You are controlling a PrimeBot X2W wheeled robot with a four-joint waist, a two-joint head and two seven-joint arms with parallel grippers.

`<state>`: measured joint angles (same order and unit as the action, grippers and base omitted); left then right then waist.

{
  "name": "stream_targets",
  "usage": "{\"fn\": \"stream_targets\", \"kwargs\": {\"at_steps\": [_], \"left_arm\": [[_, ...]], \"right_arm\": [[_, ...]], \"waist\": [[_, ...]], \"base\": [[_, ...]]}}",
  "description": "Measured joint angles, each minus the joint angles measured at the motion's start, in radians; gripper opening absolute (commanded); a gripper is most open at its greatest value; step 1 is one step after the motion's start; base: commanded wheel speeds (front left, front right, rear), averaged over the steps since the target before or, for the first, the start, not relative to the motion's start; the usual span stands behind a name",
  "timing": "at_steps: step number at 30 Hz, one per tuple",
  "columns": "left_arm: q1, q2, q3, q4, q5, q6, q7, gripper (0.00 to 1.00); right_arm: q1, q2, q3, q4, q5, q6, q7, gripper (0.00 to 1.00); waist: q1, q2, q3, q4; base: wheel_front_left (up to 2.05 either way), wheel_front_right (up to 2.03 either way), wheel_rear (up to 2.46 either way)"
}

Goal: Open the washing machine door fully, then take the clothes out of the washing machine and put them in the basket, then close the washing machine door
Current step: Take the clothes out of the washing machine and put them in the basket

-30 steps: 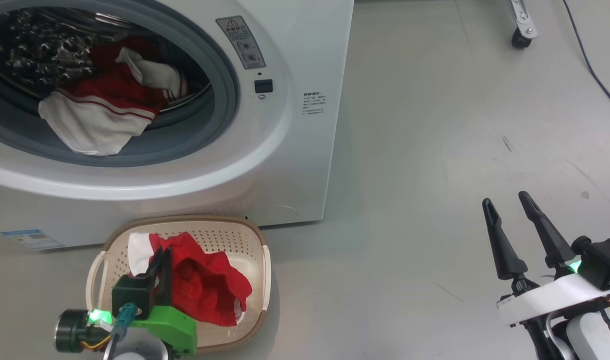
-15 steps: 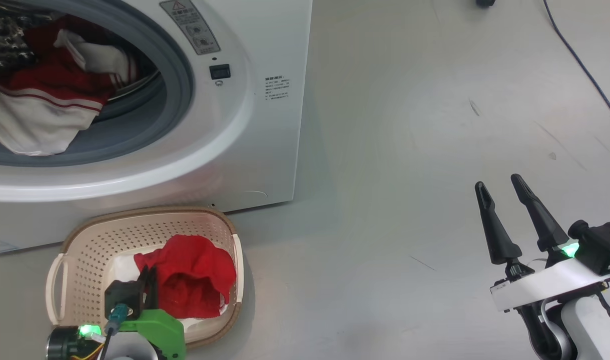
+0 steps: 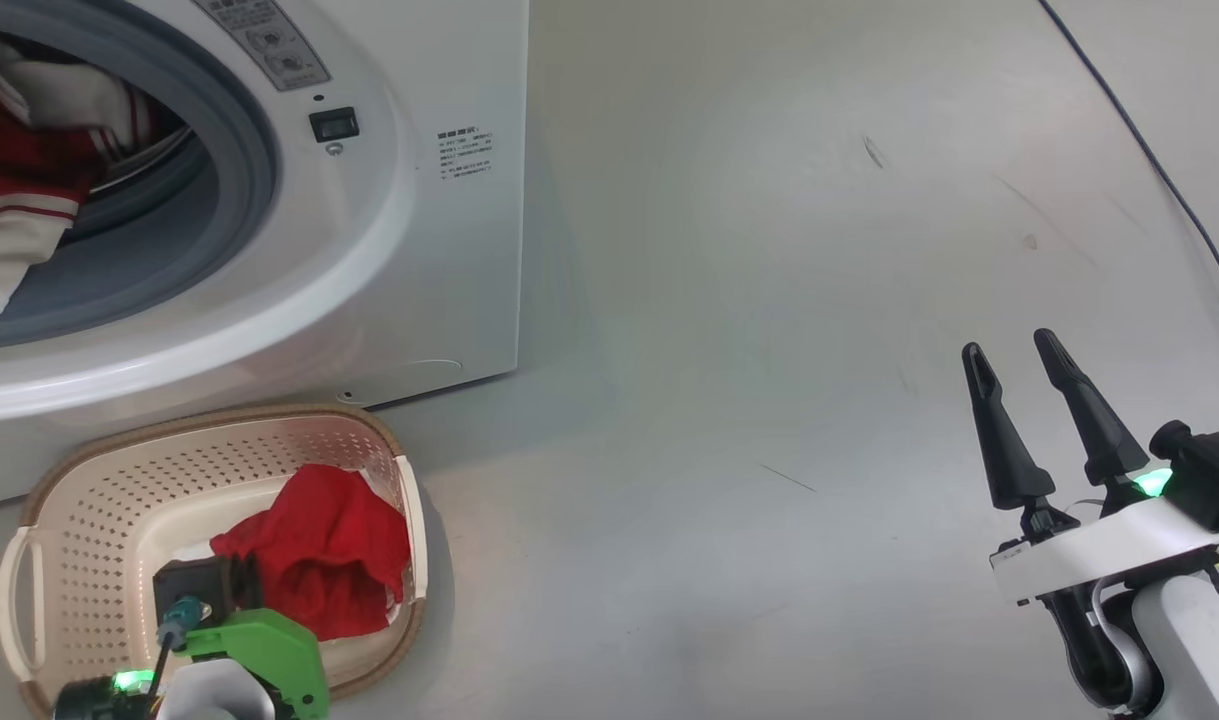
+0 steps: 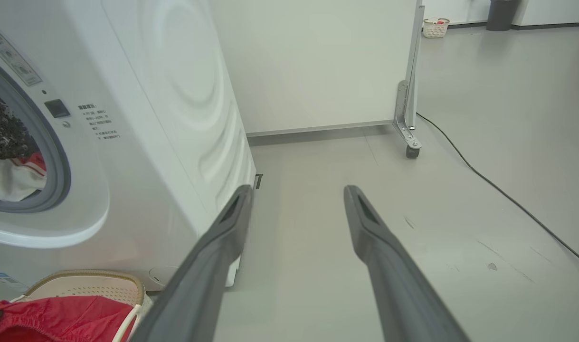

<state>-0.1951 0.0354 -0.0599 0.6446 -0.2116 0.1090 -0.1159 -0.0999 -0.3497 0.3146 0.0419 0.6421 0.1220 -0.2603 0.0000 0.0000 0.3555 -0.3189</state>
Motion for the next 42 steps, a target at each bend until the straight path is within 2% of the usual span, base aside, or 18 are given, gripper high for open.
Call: {"fn": "stream_targets", "kwargs": {"at_steps": [4, 7, 15, 23, 34, 42], "left_arm": [[-0.013, 0.002, 0.037, 0.038, -0.012, 0.000, -0.014, 0.00], [-0.038, 0.002, 0.044, 0.065, -0.012, 0.001, -0.030, 1.00], [-0.068, 0.002, 0.039, 0.143, -0.016, 0.002, -0.063, 1.00], [-0.098, 0.001, -0.012, 0.170, -0.011, -0.001, -0.100, 1.00], [-0.118, -0.002, -0.126, 0.154, 0.046, -0.063, -0.126, 1.00], [-0.116, -0.002, -0.197, 0.062, 0.026, -0.097, -0.133, 1.00]], "right_arm": [[-0.002, -0.002, -0.009, 0.004, 0.002, 0.000, 0.000, 1.00], [-0.004, -0.006, -0.018, 0.011, 0.006, 0.000, 0.000, 1.00], [-0.004, -0.008, -0.022, 0.019, 0.007, 0.000, 0.000, 1.00], [-0.003, -0.014, -0.030, 0.020, 0.005, 0.000, 0.000, 1.00], [0.008, -0.010, -0.052, 0.021, -0.012, 0.000, 0.000, 1.00], [0.050, -0.008, -0.068, 0.023, -0.032, 0.000, 0.000, 1.00]], "waist": [[0.0000, 0.0001, 0.016, -0.017], [0.0000, 0.0000, 0.024, -0.024], [0.0000, 0.0001, 0.004, -0.011], [0.0000, 0.0000, -0.024, 0.020], [0.0000, 0.0000, -0.080, 0.081], [0.0000, 0.0000, -0.137, 0.158]], "base": [[0.00, 0.00, 0.00], [0.00, 0.00, 0.00], [0.00, 0.00, 0.00], [0.00, 0.00, 0.00], [0.00, 0.00, 0.00], [0.00, 0.00, 0.00]]}}
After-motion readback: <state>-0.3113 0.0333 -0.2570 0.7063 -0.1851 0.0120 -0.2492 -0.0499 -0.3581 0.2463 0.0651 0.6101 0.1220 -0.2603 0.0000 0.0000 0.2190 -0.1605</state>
